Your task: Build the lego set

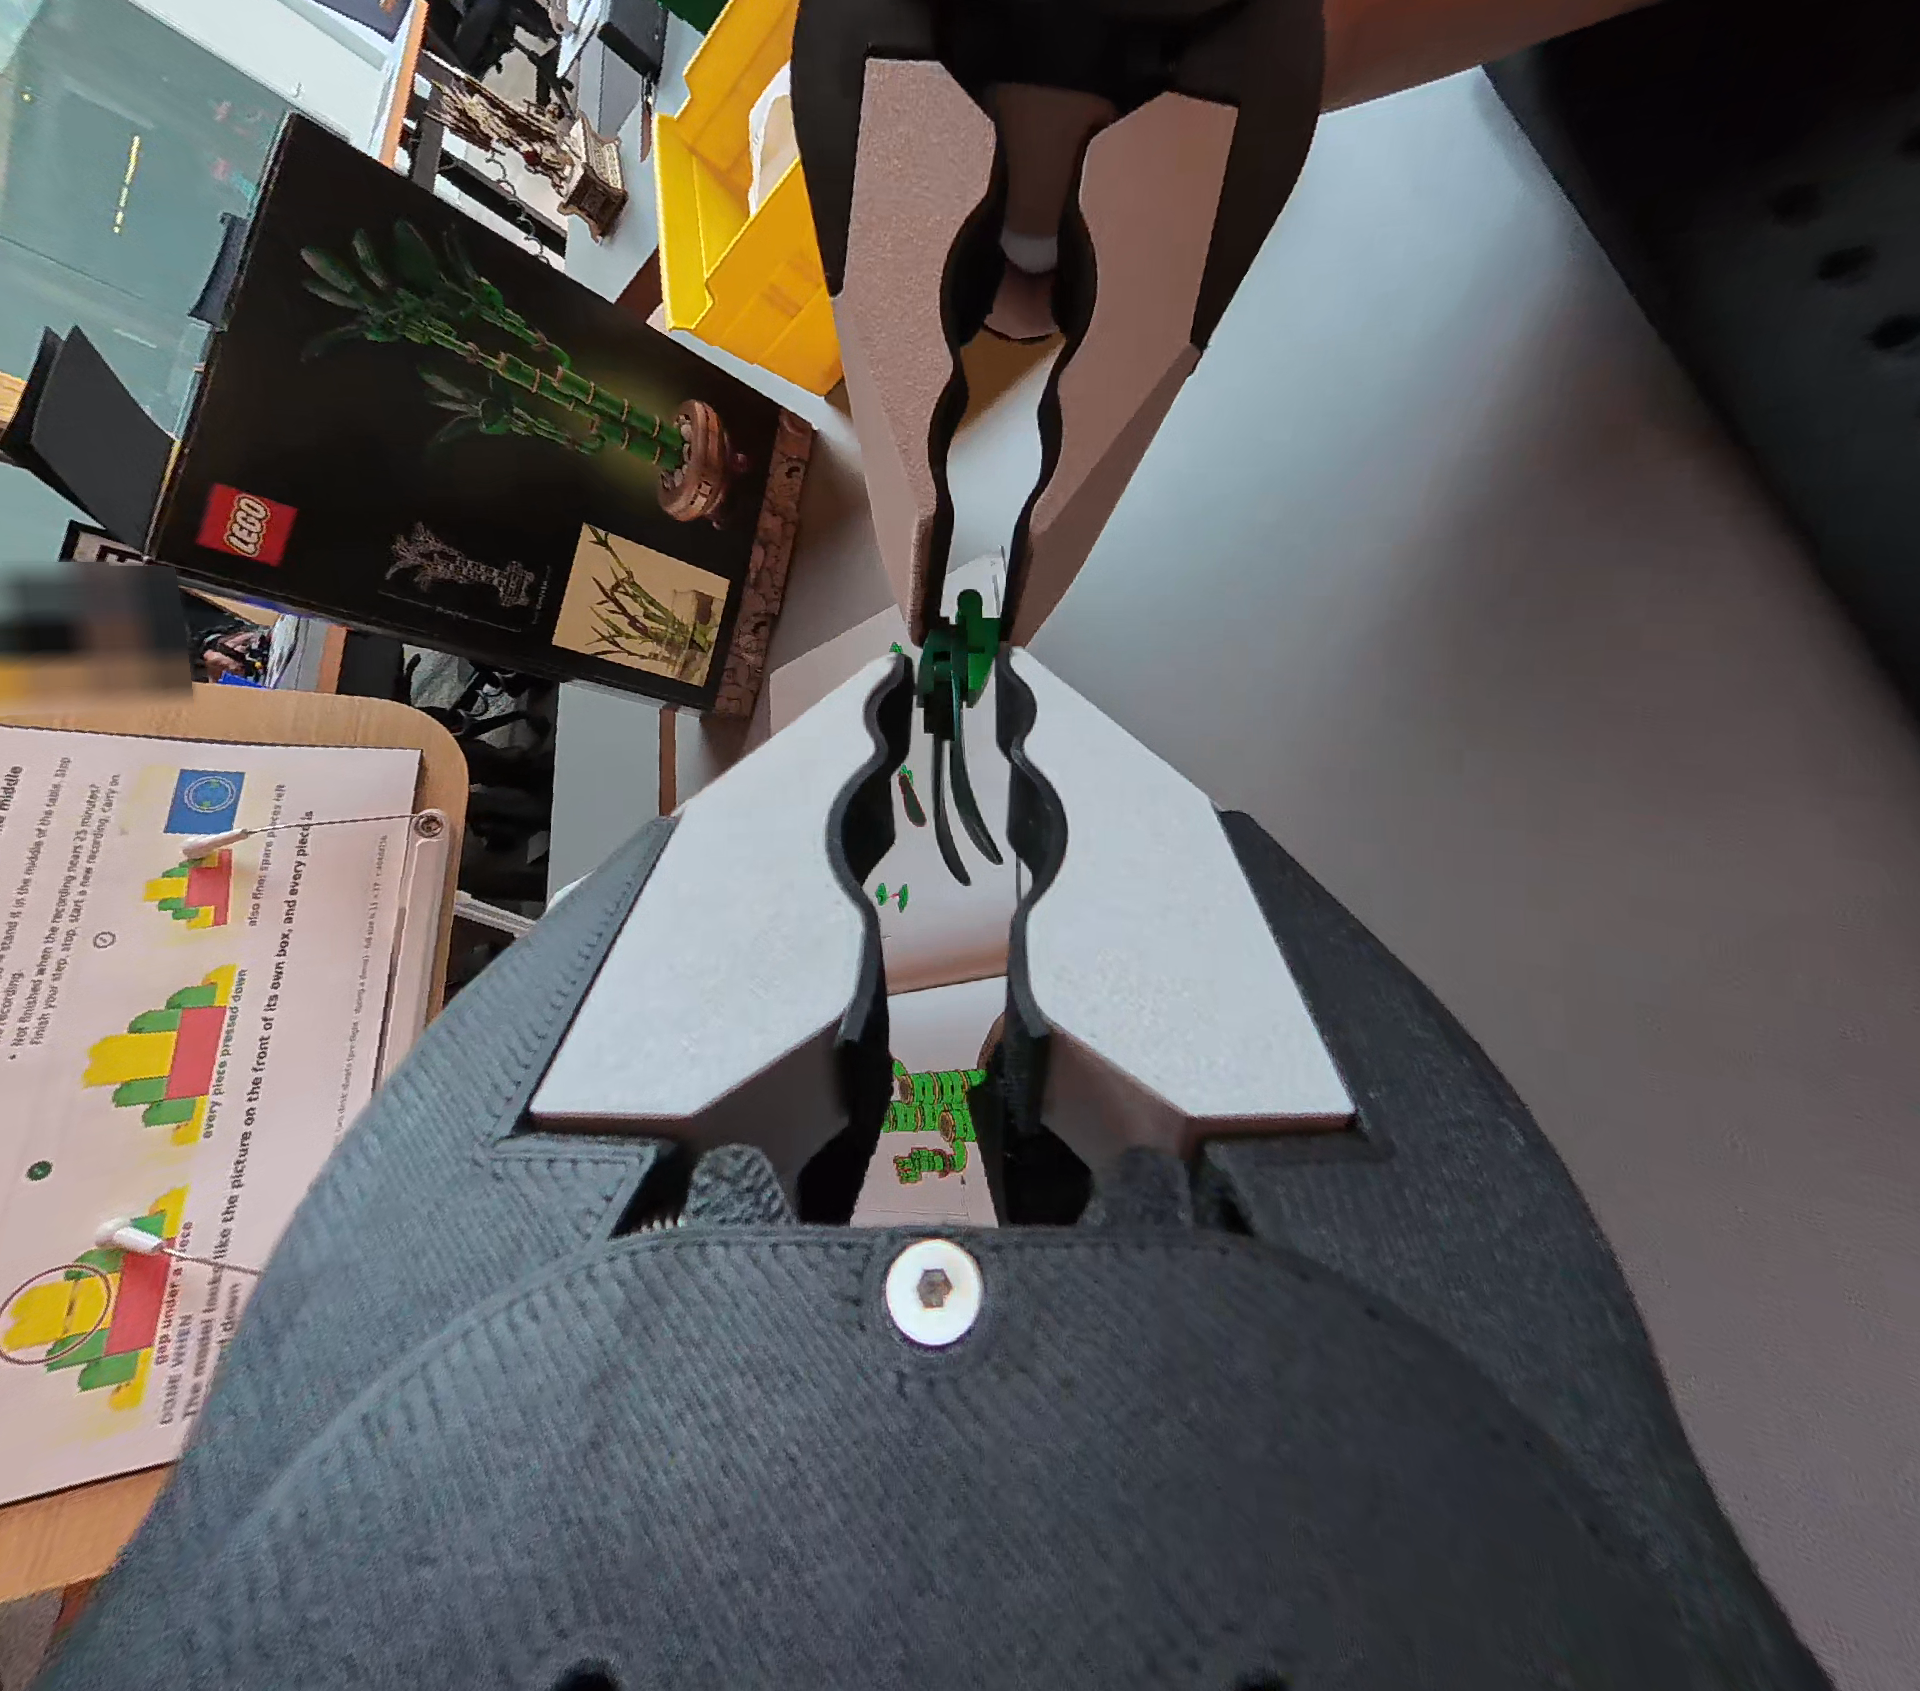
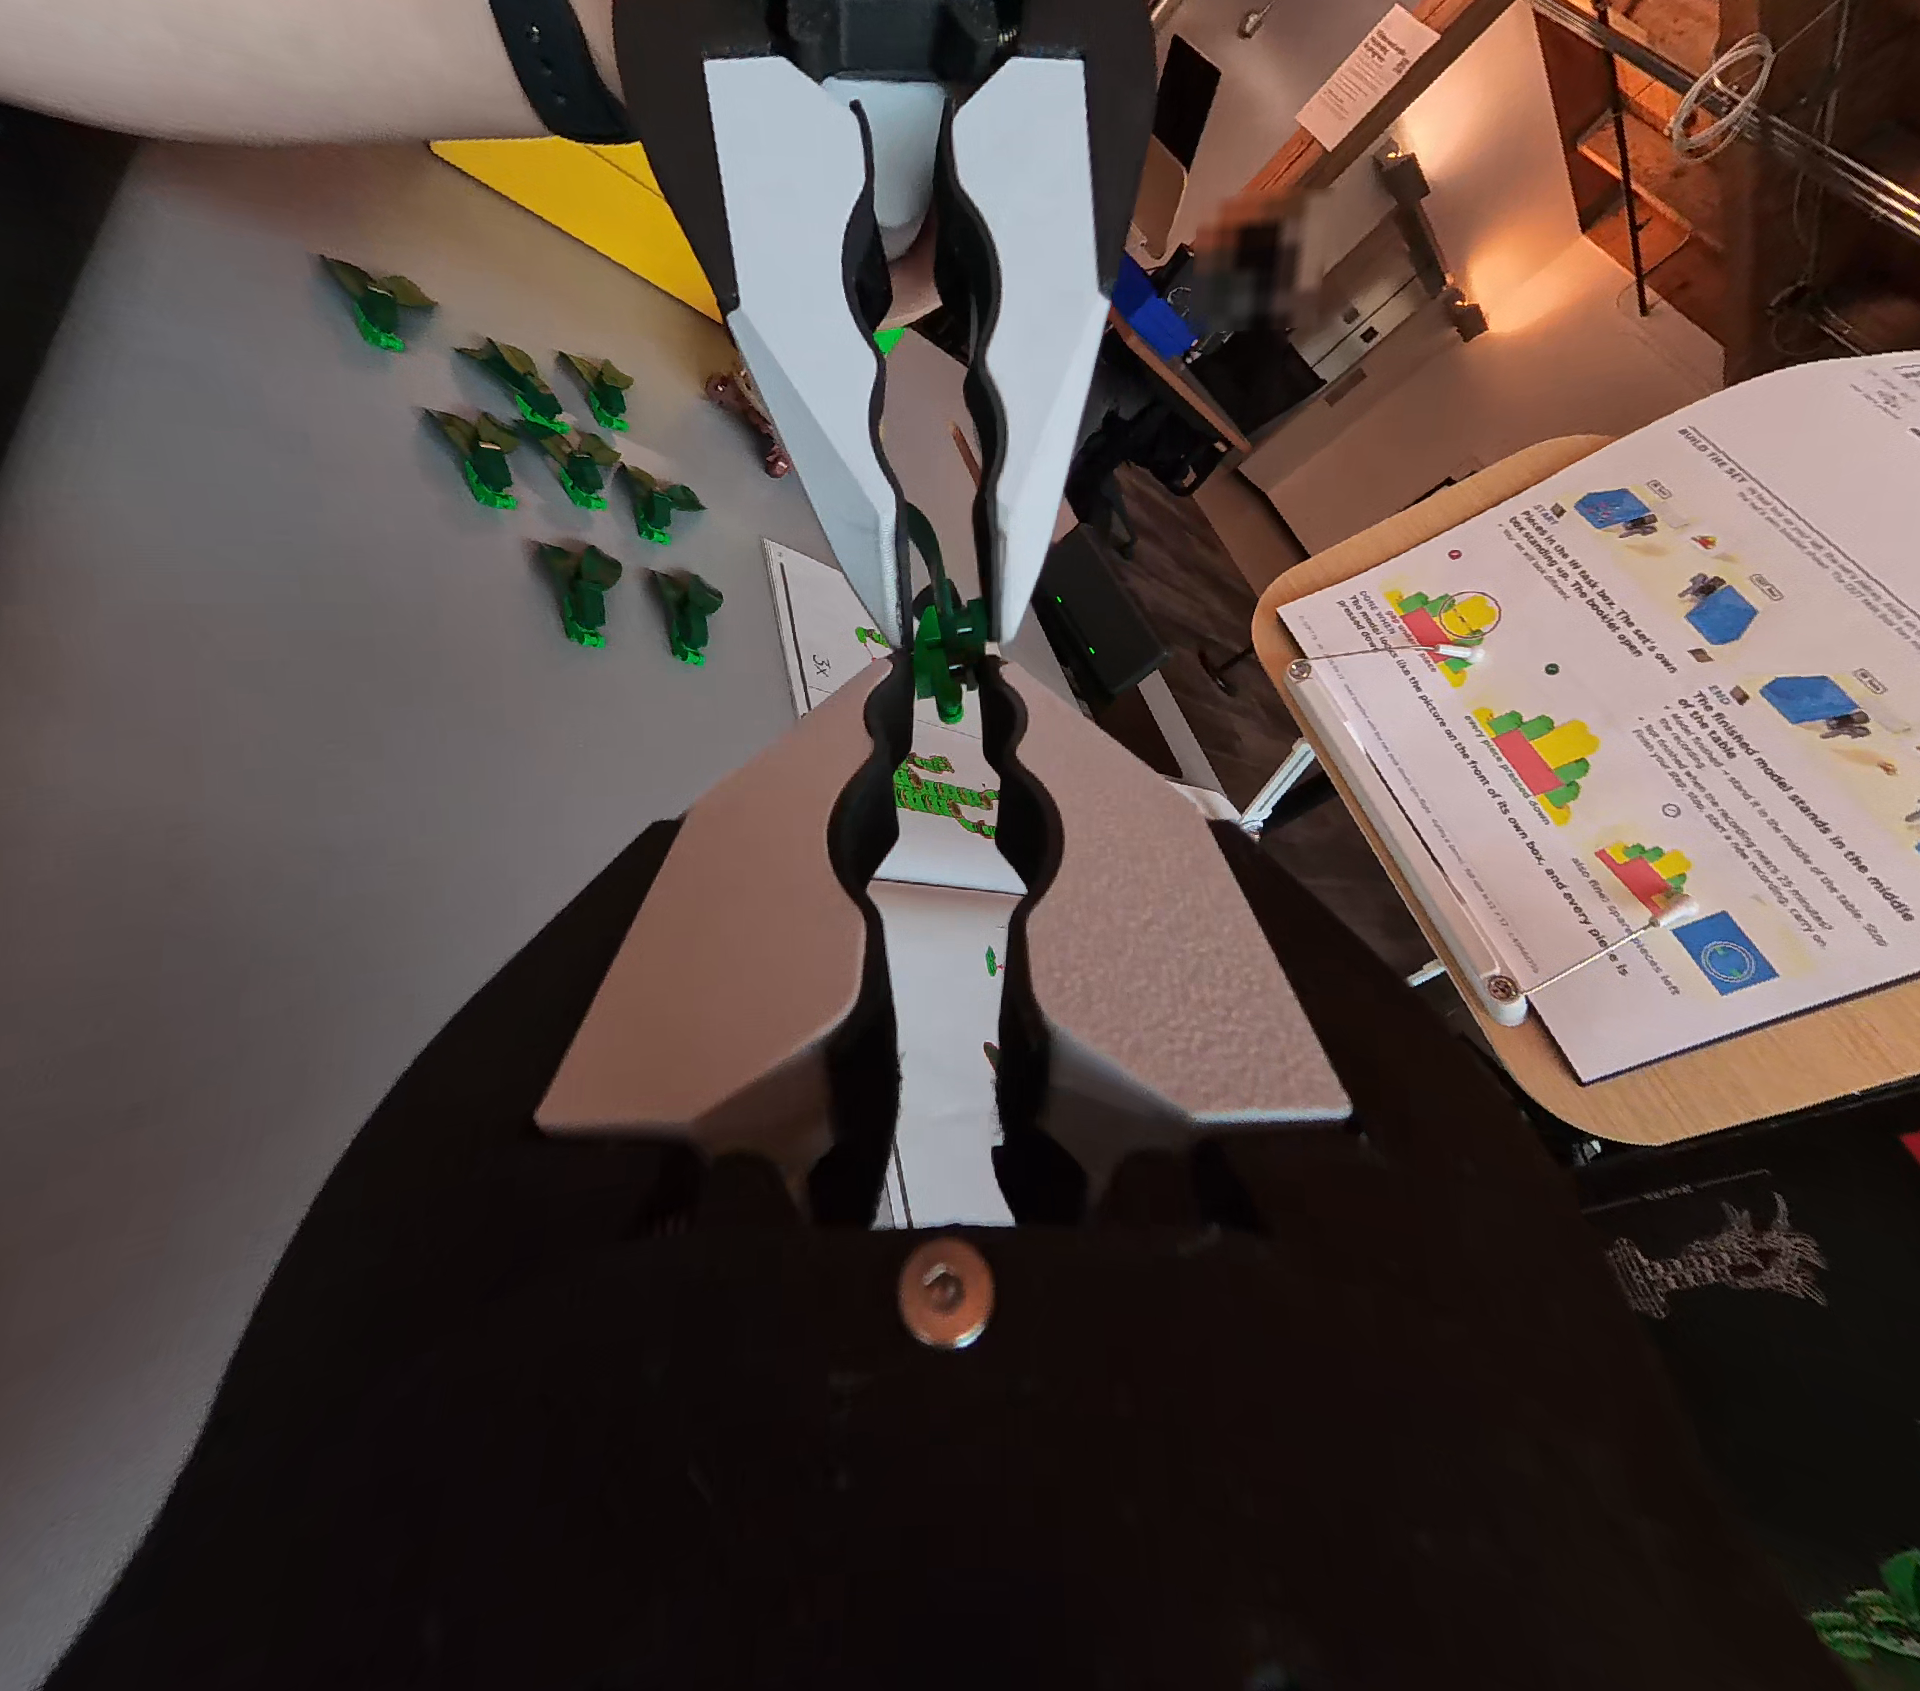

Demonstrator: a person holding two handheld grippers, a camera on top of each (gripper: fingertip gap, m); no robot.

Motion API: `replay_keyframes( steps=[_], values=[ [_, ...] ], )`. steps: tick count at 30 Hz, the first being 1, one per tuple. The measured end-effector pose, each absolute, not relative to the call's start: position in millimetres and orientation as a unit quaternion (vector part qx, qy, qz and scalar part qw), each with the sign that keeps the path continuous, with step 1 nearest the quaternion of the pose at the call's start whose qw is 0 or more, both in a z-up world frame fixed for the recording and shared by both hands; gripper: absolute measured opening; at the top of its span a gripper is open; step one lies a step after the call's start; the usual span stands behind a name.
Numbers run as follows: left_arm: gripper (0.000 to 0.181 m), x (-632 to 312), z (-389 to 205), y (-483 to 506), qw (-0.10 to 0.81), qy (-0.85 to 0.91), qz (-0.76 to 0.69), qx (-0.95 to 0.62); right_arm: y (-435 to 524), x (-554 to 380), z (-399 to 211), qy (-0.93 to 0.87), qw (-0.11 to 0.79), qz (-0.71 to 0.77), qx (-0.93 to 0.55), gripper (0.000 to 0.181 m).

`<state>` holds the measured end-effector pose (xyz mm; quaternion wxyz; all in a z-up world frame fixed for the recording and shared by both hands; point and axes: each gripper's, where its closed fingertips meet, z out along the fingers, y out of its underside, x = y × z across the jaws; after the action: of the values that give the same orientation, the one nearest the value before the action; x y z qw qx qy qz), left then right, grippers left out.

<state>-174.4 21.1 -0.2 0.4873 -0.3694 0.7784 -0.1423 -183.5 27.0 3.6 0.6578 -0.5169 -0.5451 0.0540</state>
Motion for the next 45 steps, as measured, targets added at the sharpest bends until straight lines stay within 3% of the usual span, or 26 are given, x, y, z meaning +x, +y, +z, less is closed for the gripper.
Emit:
replay_keyframes(
  steps=[20, 45],
  values=[
    [0.011, -181.3, -8.9, 17.4, 0.45, 0.799, -0.139, -0.375, 20.8, -190.9, -1.7, -0.575, 0.652, 0.026, -0.494, 0.01],
    [0.012, -182.2, 12.1, 8.7, 0.47, 0.775, -0.198, -0.373, 13.5, -192.0, 18.2, -0.55, 0.677, 0.056, -0.486, 0.01]
  ],
)
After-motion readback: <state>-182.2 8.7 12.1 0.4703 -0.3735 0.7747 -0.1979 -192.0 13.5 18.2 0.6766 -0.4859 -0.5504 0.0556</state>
